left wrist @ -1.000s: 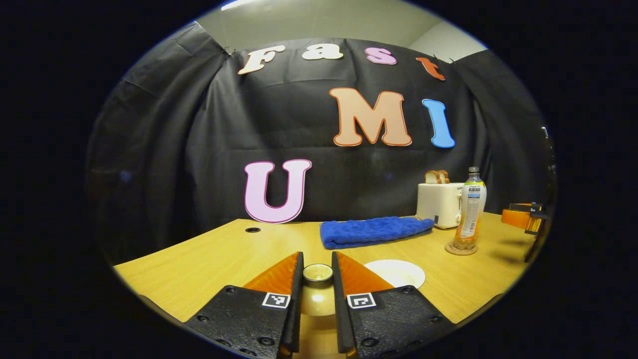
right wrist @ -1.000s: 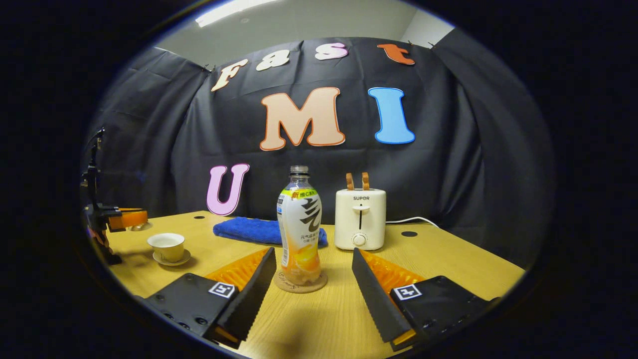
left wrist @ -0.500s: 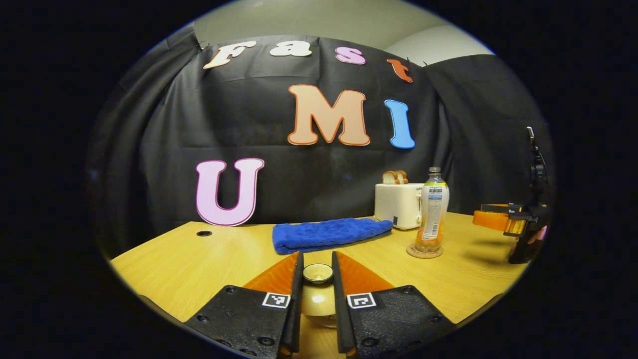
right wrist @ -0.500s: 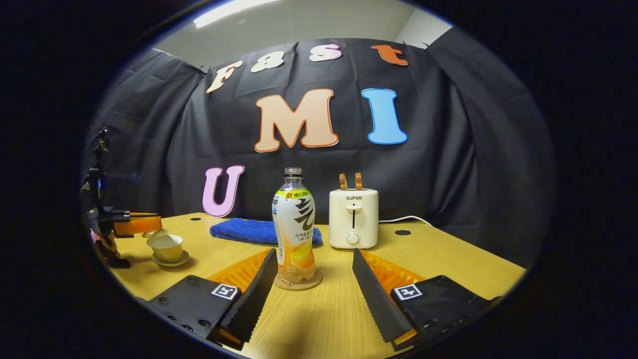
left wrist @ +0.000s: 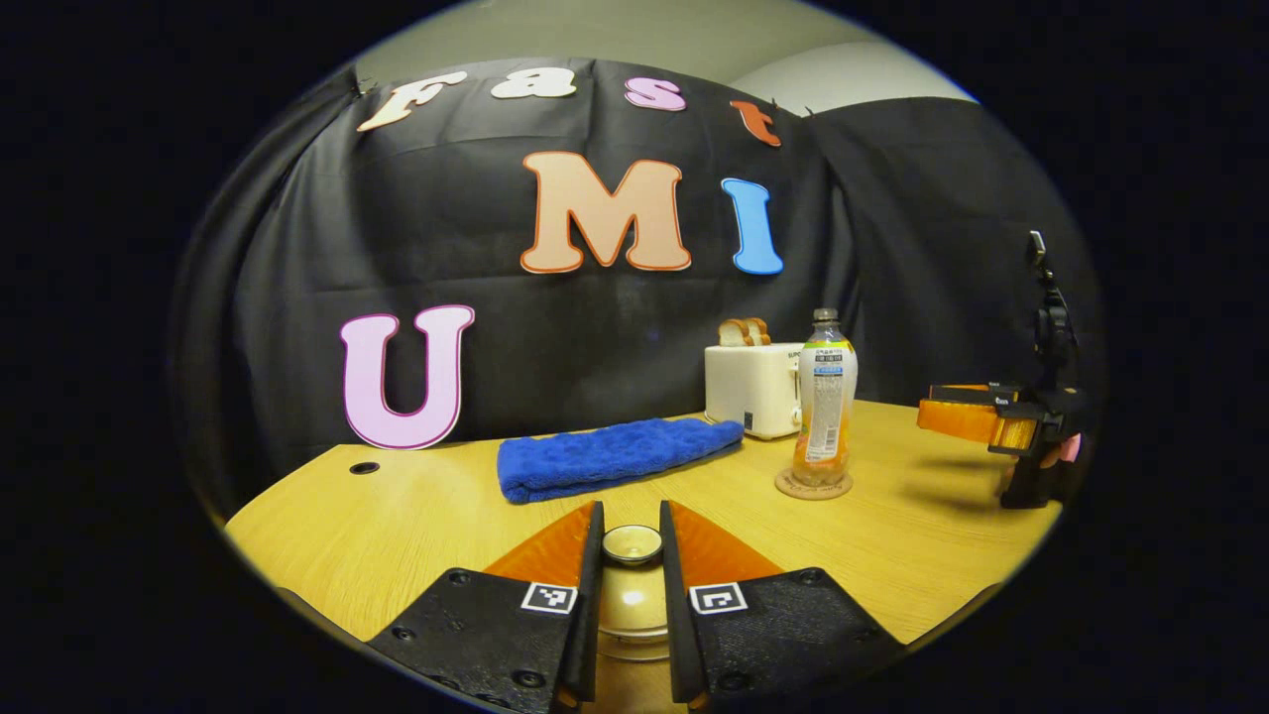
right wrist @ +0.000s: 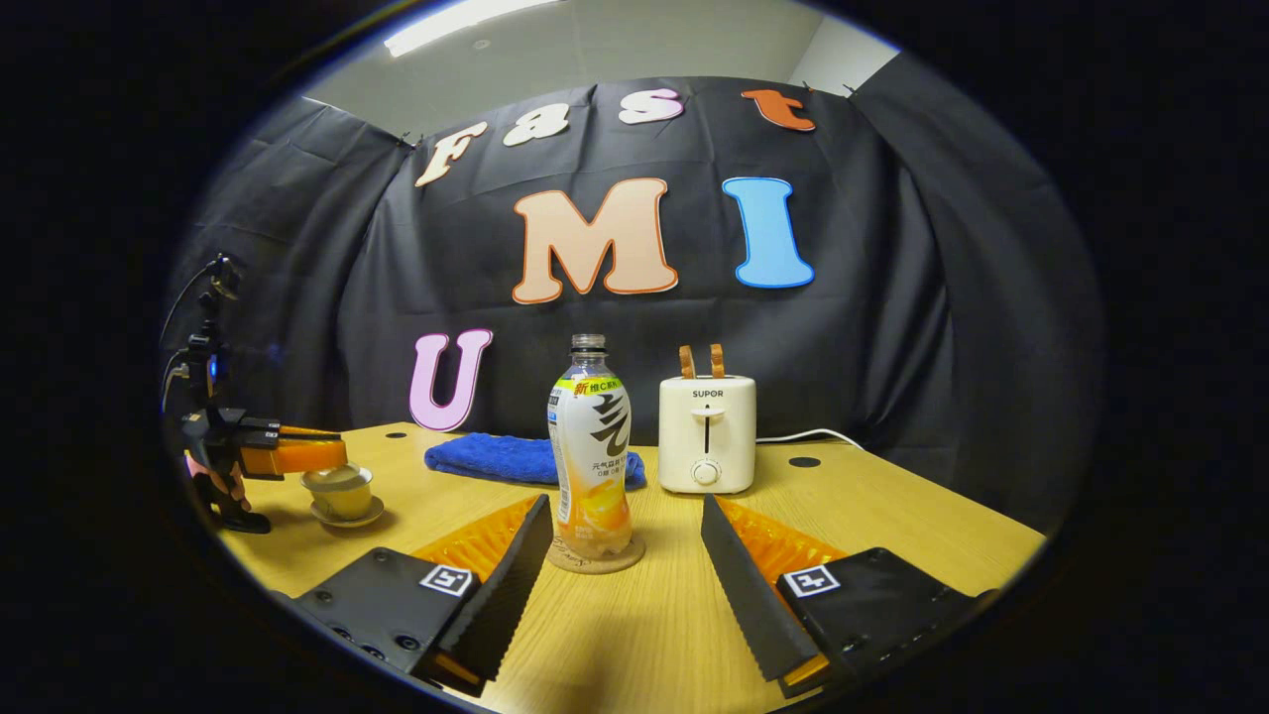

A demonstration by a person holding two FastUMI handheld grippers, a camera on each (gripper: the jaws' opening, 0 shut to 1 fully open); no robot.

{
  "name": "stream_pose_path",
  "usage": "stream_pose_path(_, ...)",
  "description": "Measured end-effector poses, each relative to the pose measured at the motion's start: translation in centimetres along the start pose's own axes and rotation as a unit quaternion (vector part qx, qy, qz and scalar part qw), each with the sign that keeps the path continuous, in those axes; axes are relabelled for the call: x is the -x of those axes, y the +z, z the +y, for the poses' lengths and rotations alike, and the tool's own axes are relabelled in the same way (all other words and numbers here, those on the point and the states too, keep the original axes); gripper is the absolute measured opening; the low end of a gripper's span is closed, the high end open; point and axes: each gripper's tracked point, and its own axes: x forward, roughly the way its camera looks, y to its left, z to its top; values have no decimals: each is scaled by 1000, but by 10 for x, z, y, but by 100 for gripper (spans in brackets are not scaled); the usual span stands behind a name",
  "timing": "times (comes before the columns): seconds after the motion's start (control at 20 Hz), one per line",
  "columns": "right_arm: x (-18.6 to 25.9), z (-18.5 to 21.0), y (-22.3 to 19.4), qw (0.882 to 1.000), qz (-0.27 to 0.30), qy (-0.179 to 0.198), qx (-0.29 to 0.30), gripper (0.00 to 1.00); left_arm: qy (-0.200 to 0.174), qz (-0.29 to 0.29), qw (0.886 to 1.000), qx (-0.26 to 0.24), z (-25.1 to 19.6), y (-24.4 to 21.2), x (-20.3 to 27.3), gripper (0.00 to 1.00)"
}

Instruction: Open the teacup lid with one hand, grasp the water bottle and pour water into the teacup with the other hand; after pouring, place the water bottle on the coaster and then close the teacup lid.

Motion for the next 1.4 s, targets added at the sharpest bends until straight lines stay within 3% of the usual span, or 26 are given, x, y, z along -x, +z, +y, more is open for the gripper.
stream_pose_path(0.35,1,0,0,1000,0,1,0,93,-3,23,1000,-10,0,-7,2,28)
stream_pose_path(0.6,1,0,0,1000,0,1,0,93,-2,20,1000,-9,1,-6,3,36)
stream_pose_path(0.65,1,1,0,1000,0,1,0,93,0,18,1000,-8,2,-6,4,53)
stream_pose_path(0.85,1,0,0,1000,0,1,0,93,16,3,1000,0,8,-2,10,100)
stream_pose_path(1.25,1,-1,0,1000,-1,-1,0,93,56,-46,997,28,22,11,40,97)
stream_pose_path(1.4,1,-3,0,1000,-1,-5,0,93,99,-42,994,29,40,7,59,96)
